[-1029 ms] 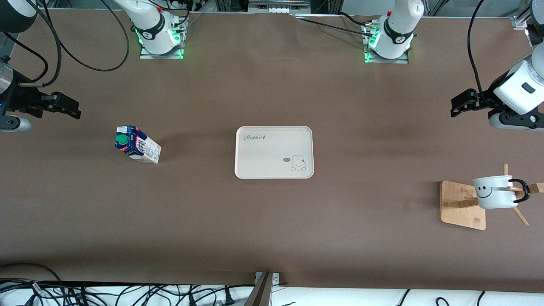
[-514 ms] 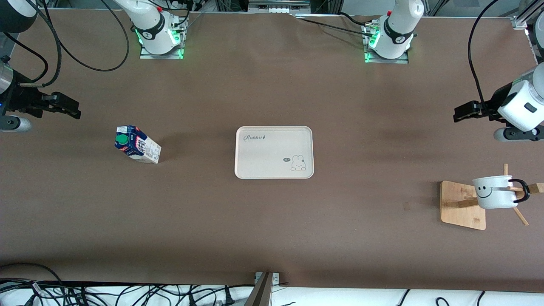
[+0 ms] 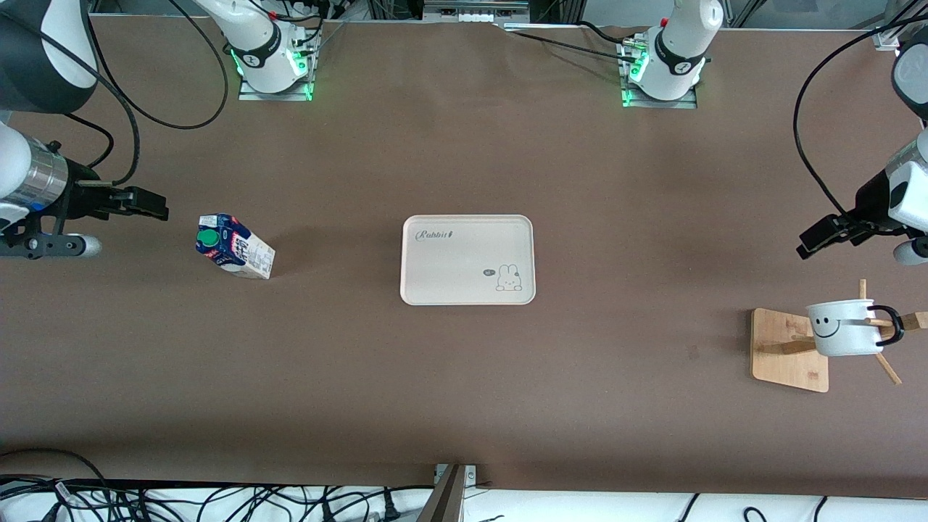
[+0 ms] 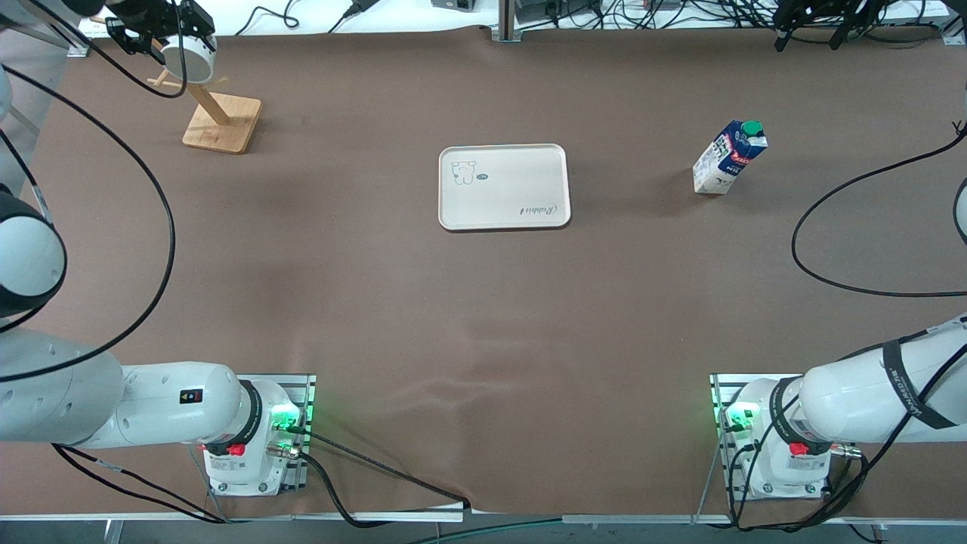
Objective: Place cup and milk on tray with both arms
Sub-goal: 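Reach the right gripper to the milk carton while the left gripper reaches the mug, then grasp the milk carton with the right gripper while the left gripper grips the mug, then lift the milk carton with the right gripper while the left gripper pulls the mug off, then lower the milk carton onto the tray with the right gripper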
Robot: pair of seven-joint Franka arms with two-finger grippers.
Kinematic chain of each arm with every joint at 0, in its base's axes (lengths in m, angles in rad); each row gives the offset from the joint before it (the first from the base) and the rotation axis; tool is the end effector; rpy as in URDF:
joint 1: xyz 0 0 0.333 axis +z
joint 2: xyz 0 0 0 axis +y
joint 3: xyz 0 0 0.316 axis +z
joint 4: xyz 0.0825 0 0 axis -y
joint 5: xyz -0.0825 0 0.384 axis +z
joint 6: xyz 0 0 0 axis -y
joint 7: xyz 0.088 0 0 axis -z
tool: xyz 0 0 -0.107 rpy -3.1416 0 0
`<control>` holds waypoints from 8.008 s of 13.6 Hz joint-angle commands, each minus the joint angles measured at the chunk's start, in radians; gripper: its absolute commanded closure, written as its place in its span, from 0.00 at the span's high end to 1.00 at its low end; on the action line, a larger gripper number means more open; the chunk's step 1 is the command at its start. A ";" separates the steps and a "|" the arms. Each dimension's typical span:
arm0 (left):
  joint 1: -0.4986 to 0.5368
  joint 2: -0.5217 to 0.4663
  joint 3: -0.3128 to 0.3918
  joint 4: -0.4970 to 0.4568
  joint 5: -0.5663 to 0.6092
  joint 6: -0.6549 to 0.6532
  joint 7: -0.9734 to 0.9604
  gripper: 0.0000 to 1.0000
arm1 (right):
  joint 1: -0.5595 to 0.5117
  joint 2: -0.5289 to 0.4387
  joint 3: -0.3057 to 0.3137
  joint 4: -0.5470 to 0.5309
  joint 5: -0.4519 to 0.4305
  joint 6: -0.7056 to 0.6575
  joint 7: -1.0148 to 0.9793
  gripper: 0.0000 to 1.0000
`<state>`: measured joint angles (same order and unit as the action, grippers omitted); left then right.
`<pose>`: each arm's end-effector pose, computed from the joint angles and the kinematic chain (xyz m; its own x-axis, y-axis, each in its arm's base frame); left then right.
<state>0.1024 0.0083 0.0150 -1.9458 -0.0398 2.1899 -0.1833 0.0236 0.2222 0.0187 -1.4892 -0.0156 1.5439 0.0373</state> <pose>0.5788 0.0668 0.4978 0.9226 0.3150 0.2226 0.3051 -0.9491 0.0787 0.6104 0.0230 0.5308 0.9861 0.0042 -0.1661 0.0072 -0.9998 0.0175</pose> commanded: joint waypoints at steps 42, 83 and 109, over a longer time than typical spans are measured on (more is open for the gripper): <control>0.030 0.168 -0.043 0.295 -0.365 -0.232 0.180 0.00 | 0.006 0.215 -0.003 -0.204 0.014 0.091 -0.059 1.00; -0.087 0.174 -0.158 0.550 -0.183 -0.923 0.180 0.00 | 0.232 0.150 0.342 -0.074 0.189 0.221 0.451 0.47; -0.084 0.174 -0.156 0.550 -0.183 -0.923 0.182 0.00 | 0.277 0.411 0.337 0.032 0.111 0.299 0.432 0.49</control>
<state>0.0205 0.1743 -0.1435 -1.4274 -0.2413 1.2909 -0.0110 0.2979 0.6117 0.3535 -1.4829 0.1103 1.8730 0.4715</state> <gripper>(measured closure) 0.907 0.511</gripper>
